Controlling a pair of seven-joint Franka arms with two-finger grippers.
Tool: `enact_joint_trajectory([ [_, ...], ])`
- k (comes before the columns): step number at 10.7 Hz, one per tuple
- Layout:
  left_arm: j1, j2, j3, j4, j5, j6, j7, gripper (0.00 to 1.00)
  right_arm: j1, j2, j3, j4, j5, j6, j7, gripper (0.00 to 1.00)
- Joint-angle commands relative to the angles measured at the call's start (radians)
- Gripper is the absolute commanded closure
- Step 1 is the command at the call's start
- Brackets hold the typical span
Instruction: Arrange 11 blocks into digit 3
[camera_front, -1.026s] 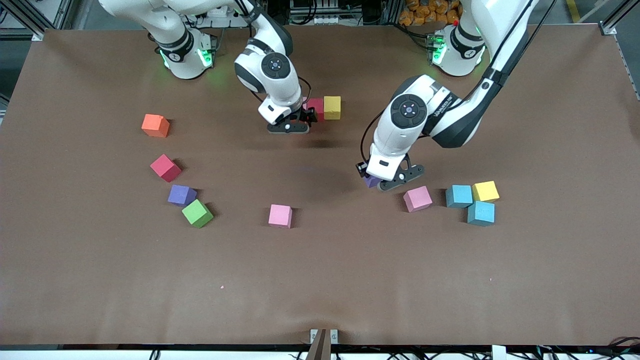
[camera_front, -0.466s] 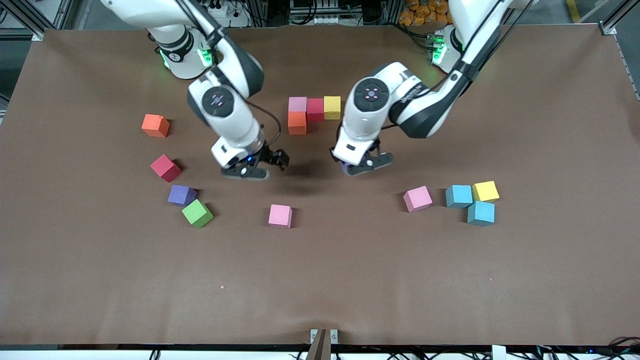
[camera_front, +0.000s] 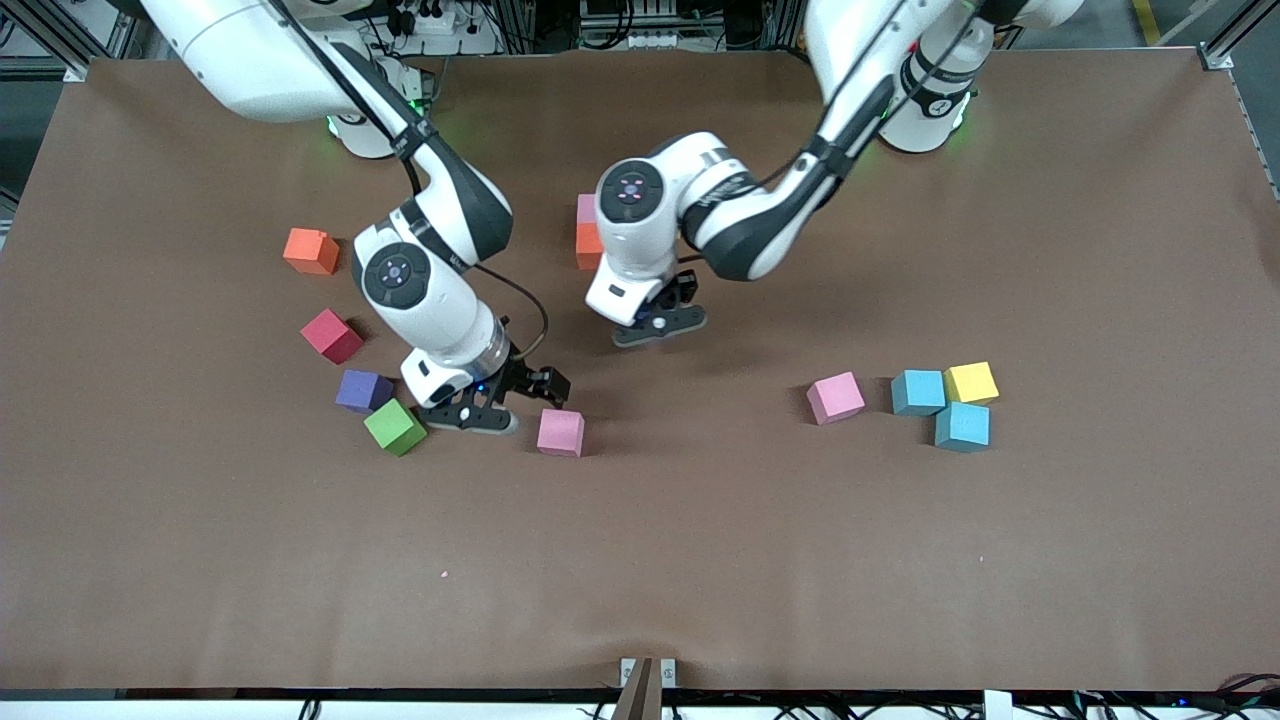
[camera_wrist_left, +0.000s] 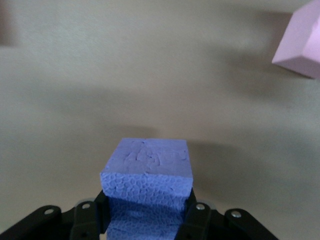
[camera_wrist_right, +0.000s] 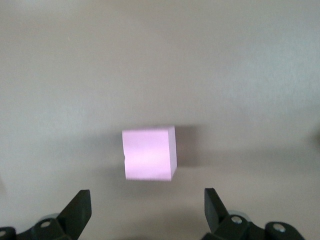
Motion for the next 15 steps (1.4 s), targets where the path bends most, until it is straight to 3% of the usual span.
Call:
enact_joint_trajectory([
  [1,-0.051,0.066,0.022,0.096,0.01,-0.037,-0.019,0.79,-0.038,0.097,0.015,0.117,-0.065,-0.019,-0.038,0.0],
  [4,-0.102,0.097,0.024,0.099,0.011,-0.028,-0.037,0.79,-0.026,0.195,0.008,0.212,-0.08,-0.021,-0.034,0.0],
  [8,-0.142,0.123,0.022,0.096,0.002,-0.023,-0.052,0.78,0.033,0.221,-0.047,0.215,-0.102,-0.022,-0.028,0.0],
  [13,-0.166,0.152,0.019,0.088,-0.036,0.107,-0.056,0.8,0.091,0.233,-0.067,0.209,-0.119,-0.024,-0.032,0.0],
  [15,-0.177,0.165,0.018,0.087,-0.036,0.118,-0.042,0.8,0.093,0.256,-0.067,0.209,-0.168,-0.022,-0.032,0.0],
])
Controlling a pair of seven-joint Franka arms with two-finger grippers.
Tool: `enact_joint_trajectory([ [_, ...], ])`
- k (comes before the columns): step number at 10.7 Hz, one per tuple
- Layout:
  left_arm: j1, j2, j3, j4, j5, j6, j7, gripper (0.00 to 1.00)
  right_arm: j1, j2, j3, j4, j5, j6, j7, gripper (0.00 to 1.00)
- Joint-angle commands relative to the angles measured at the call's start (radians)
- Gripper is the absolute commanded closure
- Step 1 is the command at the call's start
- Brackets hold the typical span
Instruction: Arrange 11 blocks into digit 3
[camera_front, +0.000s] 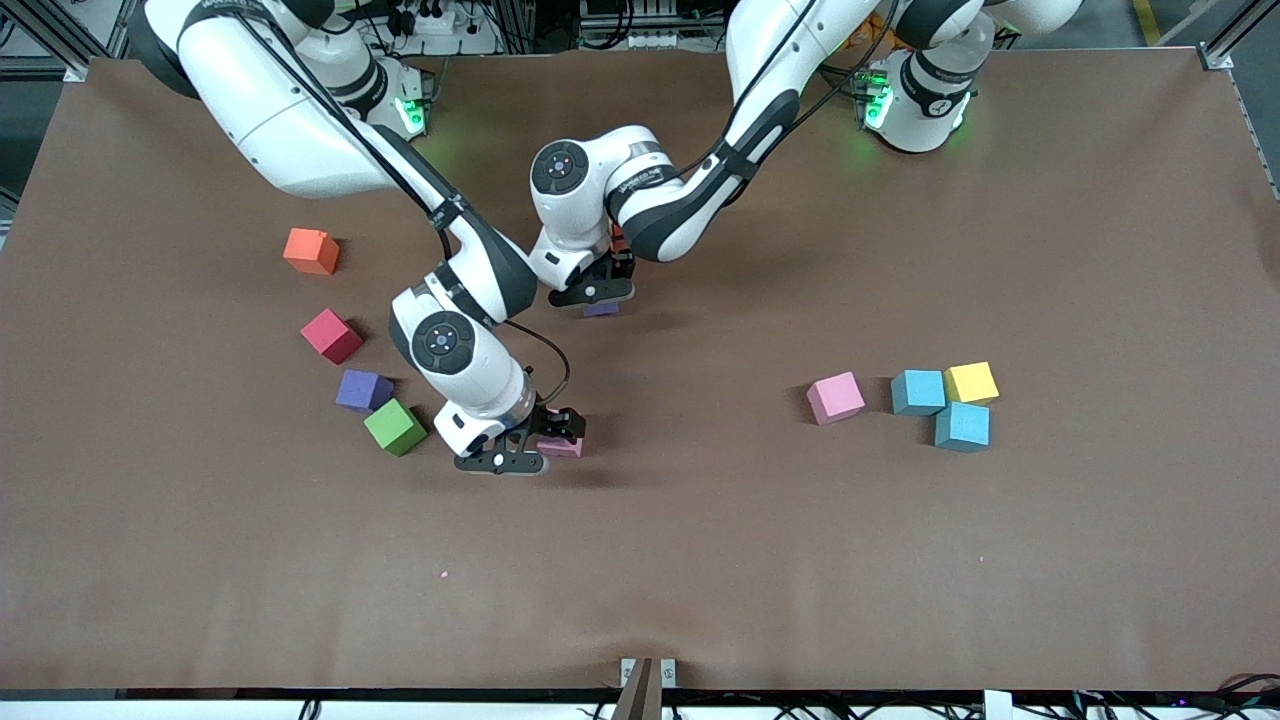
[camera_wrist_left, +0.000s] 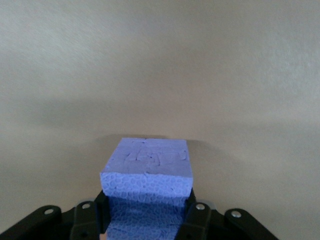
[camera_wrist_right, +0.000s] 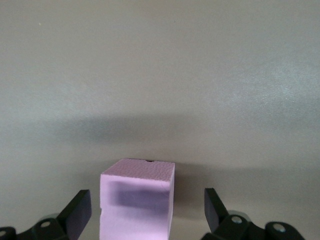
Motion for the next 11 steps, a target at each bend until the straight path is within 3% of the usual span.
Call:
enact_joint_trajectory([
  [1,-0.021,0.024,0.003,0.02,-0.014,0.007,0.009,0.8,0.003,0.045,-0.002,0.027,-0.069,-0.008,0.003,0.0],
  [8,-0.02,0.026,0.001,0.007,-0.071,0.007,0.131,0.78,0.007,0.056,-0.001,0.035,-0.057,-0.003,0.007,0.0],
  [10,-0.018,0.026,0.001,0.005,-0.091,0.002,0.165,0.74,0.006,0.056,-0.001,0.035,-0.055,-0.005,0.009,0.0],
  [11,-0.018,0.024,0.003,0.004,-0.103,-0.004,0.165,0.59,0.004,0.056,-0.001,0.035,-0.054,-0.006,0.009,0.0],
])
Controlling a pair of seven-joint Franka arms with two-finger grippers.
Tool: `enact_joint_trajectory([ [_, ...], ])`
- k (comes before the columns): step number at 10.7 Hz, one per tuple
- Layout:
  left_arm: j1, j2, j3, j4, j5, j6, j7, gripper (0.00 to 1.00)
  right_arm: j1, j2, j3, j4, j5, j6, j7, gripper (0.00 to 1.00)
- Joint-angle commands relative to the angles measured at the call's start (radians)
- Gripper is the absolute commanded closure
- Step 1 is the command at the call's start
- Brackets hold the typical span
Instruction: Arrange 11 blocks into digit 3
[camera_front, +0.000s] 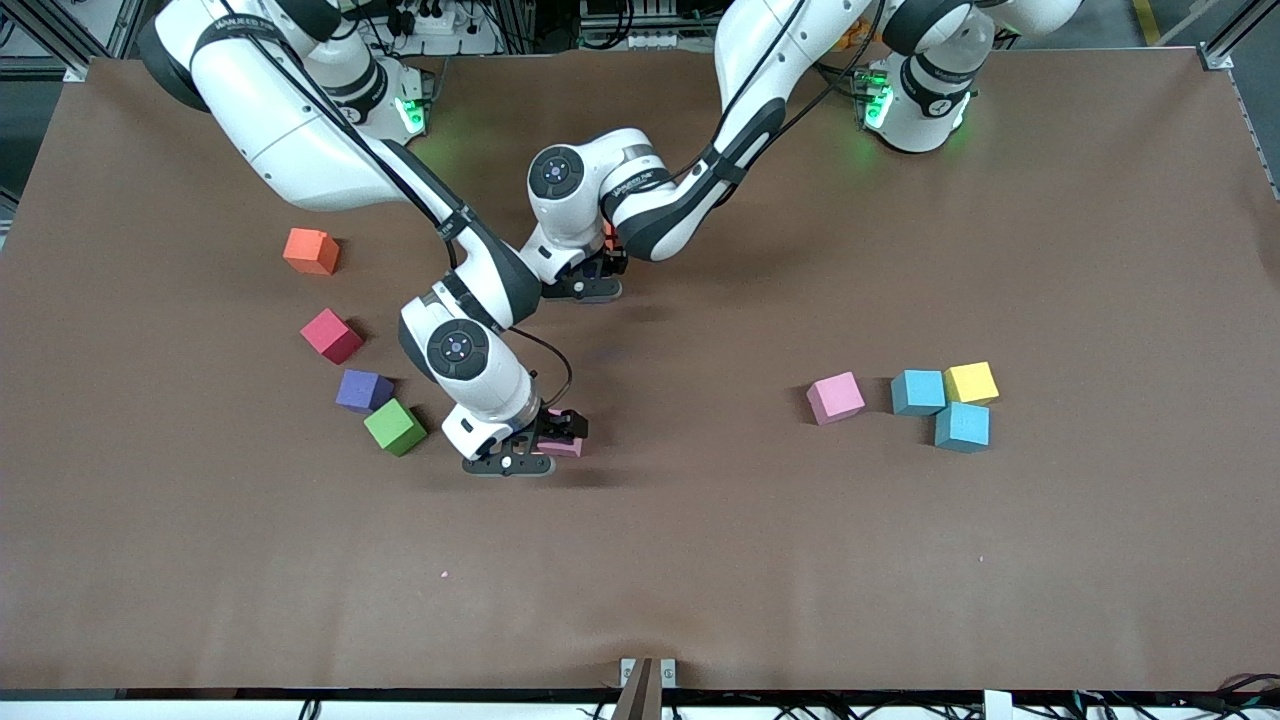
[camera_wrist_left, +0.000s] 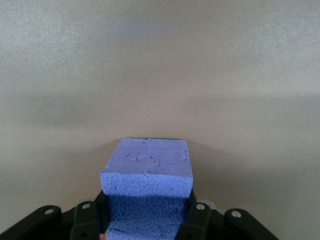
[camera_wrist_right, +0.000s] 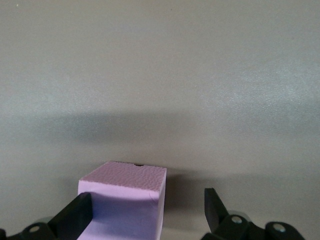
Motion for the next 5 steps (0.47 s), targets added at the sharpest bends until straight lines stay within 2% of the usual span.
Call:
enact_joint_trajectory([
  [1,-0.001,-0.001,0.003,-0.001,-0.032,-0.014,0.027,0.54,-0.003,0.019,0.003,0.025,-0.015,-0.017,0.009,0.0],
  [2,-0.001,-0.001,0.003,-0.003,-0.032,-0.014,0.027,0.47,-0.001,0.018,0.001,0.025,-0.013,-0.017,0.009,0.0],
  [3,-0.001,-0.003,0.003,-0.006,-0.032,-0.016,0.027,0.5,0.002,0.018,0.003,0.025,-0.012,-0.019,0.009,0.0],
  [4,-0.001,-0.006,0.003,-0.006,-0.029,-0.037,0.027,0.49,0.0,0.013,0.004,0.027,-0.012,-0.02,0.007,0.0],
  [5,-0.001,-0.006,0.003,-0.005,-0.03,-0.046,0.027,0.39,-0.004,0.009,0.006,0.027,-0.01,-0.02,0.006,0.0],
])
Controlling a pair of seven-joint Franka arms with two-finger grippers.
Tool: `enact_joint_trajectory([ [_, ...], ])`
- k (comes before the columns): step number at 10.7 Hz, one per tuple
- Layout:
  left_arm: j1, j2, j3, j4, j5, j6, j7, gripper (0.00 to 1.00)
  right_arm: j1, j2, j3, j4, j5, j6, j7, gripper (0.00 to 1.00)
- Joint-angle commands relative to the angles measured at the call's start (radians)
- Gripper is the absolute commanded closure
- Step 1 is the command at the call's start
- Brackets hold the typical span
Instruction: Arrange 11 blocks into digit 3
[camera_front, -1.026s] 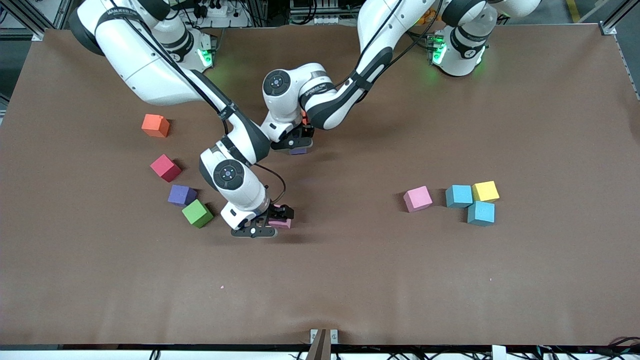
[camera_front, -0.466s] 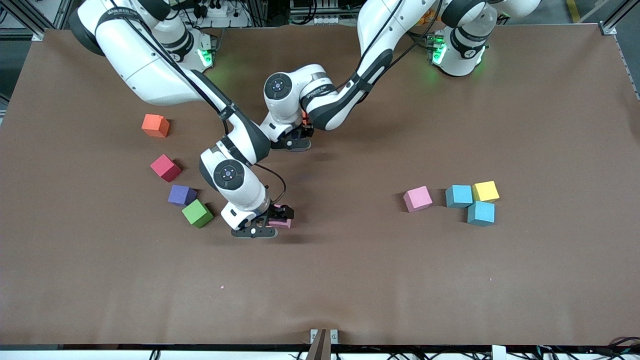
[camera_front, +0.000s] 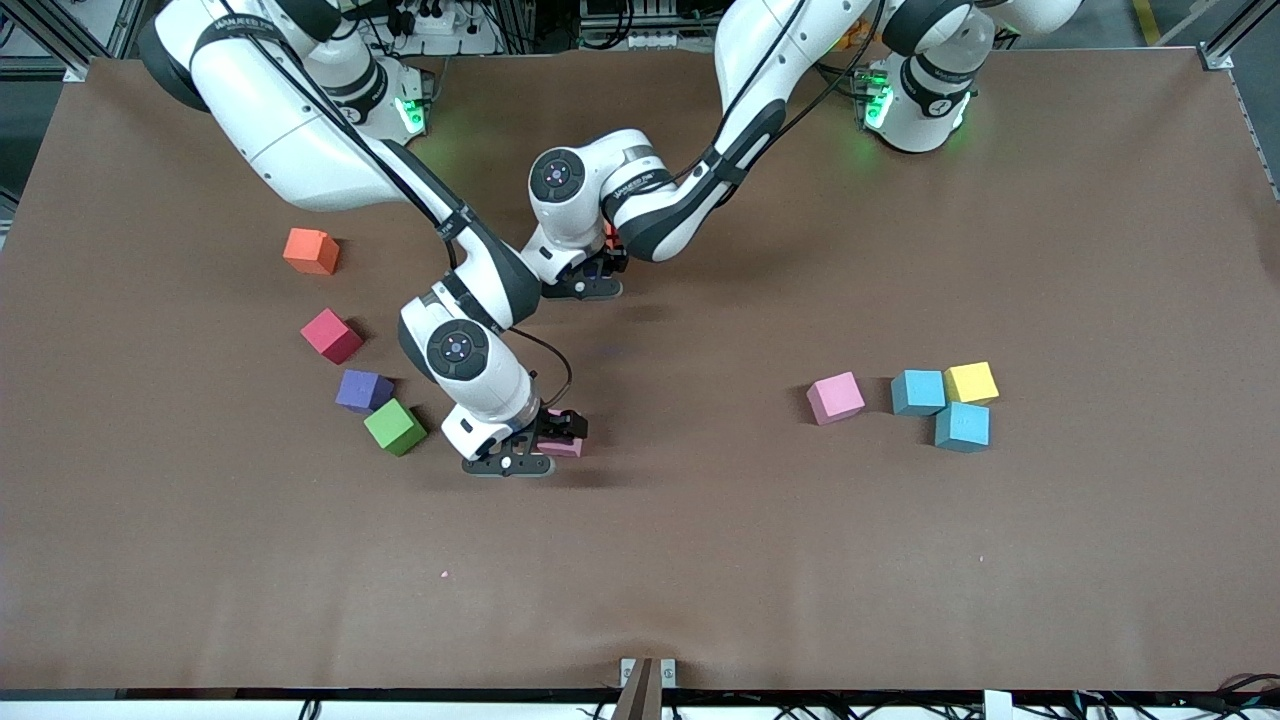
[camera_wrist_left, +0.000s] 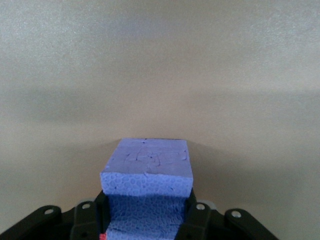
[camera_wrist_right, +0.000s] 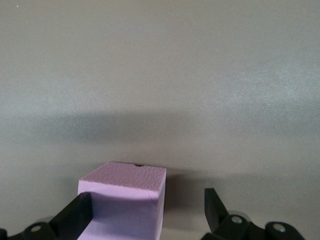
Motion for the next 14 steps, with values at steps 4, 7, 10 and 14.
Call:
enact_joint_trajectory([
  [4,-0.002,-0.01,0.003,0.004,-0.024,-0.032,0.01,0.0,-0.009,0.007,0.008,0.039,-0.004,-0.049,0.005,0.0],
  [7,0.001,-0.051,0.003,0.002,-0.036,-0.043,-0.009,0.0,-0.01,-0.001,0.012,0.057,0.017,-0.082,0.005,0.0],
  [10,0.033,-0.162,0.006,-0.01,-0.037,-0.193,-0.01,0.0,-0.004,-0.004,0.022,0.057,0.057,-0.085,0.011,0.0],
  [14,0.172,-0.298,0.004,-0.117,-0.034,-0.227,0.012,0.0,0.011,0.007,0.019,0.046,0.059,-0.072,0.024,0.0],
])
